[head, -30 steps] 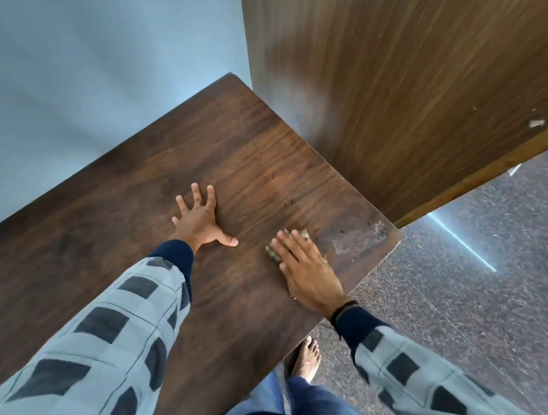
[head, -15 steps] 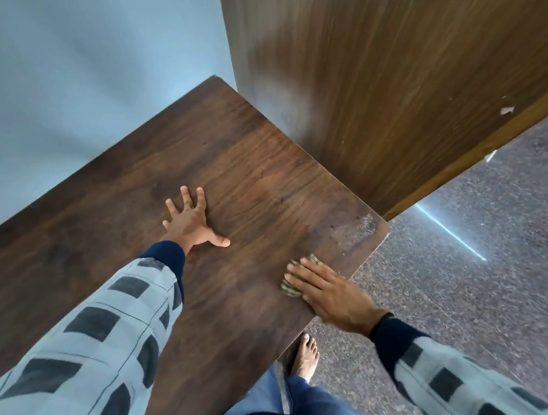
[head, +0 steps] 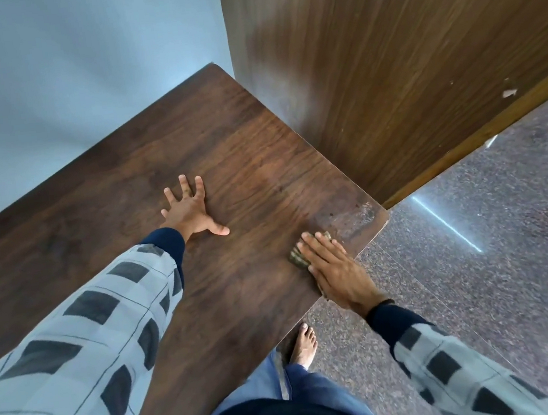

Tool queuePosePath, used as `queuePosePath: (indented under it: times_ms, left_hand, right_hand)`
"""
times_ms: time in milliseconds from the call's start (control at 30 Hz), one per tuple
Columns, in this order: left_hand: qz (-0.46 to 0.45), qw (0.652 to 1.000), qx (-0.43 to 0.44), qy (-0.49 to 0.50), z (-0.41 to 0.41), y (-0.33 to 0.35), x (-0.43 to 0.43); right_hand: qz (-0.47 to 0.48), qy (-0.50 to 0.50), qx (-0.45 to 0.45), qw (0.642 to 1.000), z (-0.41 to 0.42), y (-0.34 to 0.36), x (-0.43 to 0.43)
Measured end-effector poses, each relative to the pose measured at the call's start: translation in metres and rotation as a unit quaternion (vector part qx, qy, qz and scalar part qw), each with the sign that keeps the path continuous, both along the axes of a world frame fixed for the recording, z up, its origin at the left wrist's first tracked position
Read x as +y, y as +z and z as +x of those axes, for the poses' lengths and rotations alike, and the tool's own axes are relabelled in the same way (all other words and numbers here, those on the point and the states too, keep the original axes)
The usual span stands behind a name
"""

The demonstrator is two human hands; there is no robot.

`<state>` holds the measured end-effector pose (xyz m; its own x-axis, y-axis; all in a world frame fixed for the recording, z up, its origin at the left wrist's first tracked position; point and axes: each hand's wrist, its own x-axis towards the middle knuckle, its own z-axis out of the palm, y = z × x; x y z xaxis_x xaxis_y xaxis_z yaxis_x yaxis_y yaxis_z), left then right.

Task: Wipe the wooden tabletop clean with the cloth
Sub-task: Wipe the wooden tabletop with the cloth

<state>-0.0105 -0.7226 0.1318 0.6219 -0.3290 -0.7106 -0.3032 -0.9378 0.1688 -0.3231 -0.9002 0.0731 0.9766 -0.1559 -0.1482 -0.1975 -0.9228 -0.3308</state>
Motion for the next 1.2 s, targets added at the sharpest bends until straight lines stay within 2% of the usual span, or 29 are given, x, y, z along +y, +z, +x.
queuePosePath:
  times_ms: [67, 100, 167, 233, 300, 433, 467, 500, 600, 667, 767, 833, 867, 933, 1033, 1100, 1200]
  left_hand:
    - [0.006, 1.000, 0.002, -0.004, 0.002, 0.000, -0.001]
    - [0.009, 1.000, 0.005, -0.003, 0.002, 0.000, -0.001]
    - [0.009, 1.000, 0.006, -0.003, 0.003, 0.000, -0.001]
    - [0.000, 1.000, 0.006, 0.001, 0.003, -0.001, 0.001]
    - [-0.008, 1.000, 0.002, 0.005, 0.001, -0.001, 0.001]
    - [0.004, 1.000, 0.005, 0.004, 0.001, -0.003, 0.001]
    - [0.003, 1.000, 0.005, 0.003, 0.001, -0.003, 0.000]
    - [0.002, 1.000, 0.006, 0.003, 0.000, -0.002, 0.001]
    - [-0.001, 1.000, 0.003, 0.002, 0.001, -0.001, 0.002]
    - [-0.003, 1.000, -0.003, 0.002, 0.001, 0.000, 0.001]
    - [-0.007, 1.000, -0.003, 0.002, 0.001, -0.001, -0.001]
    - [-0.009, 1.000, -0.009, 0.001, 0.001, -0.002, 0.001]
    - [-0.010, 1.000, -0.009, 0.001, 0.001, -0.002, 0.003]
    - [-0.016, 1.000, -0.011, 0.001, 0.001, -0.002, 0.004]
    - [-0.018, 1.000, -0.007, 0.002, 0.001, -0.002, 0.003]
    - [-0.015, 1.000, -0.004, 0.004, 0.002, -0.002, 0.001]
    - [-0.015, 1.000, -0.002, 0.004, 0.003, -0.002, 0.001]
  right_hand:
    - [0.026, -0.083, -0.003, 0.996, 0.014, 0.002, 0.028]
    - [0.029, -0.074, -0.009, 0.997, 0.015, 0.001, 0.045]
    - [0.015, 0.024, -0.029, 0.999, 0.004, -0.002, 0.060]
    - [-0.013, 0.124, -0.025, 0.992, -0.009, -0.005, 0.038]
    - [-0.051, 0.153, -0.006, 0.987, -0.007, -0.009, 0.004]
    - [0.001, -0.037, 0.001, 0.999, 0.048, -0.004, -0.009]
    - [0.005, -0.057, -0.008, 0.998, 0.060, -0.001, -0.001]
    - [0.000, -0.039, -0.011, 0.999, 0.065, -0.001, 0.006]
    - [-0.025, 0.113, -0.020, 0.993, 0.044, -0.002, 0.000]
    - [-0.036, 0.141, -0.012, 0.989, 0.037, -0.005, -0.025]
    - [-0.020, 0.028, 0.019, 0.999, 0.069, -0.008, -0.034]
    - [-0.005, -0.041, 0.004, 0.999, 0.094, -0.008, -0.017]
    - [-0.004, -0.031, 0.004, 1.000, 0.098, -0.008, -0.010]
    - [-0.029, 0.066, -0.007, 0.997, 0.083, -0.008, -0.006]
    - [-0.053, 0.168, -0.007, 0.984, 0.053, -0.003, -0.038]
    - [-0.044, 0.137, 0.018, 0.989, 0.064, -0.003, -0.052]
    - [-0.005, -0.018, 0.024, 1.000, 0.114, -0.005, -0.034]
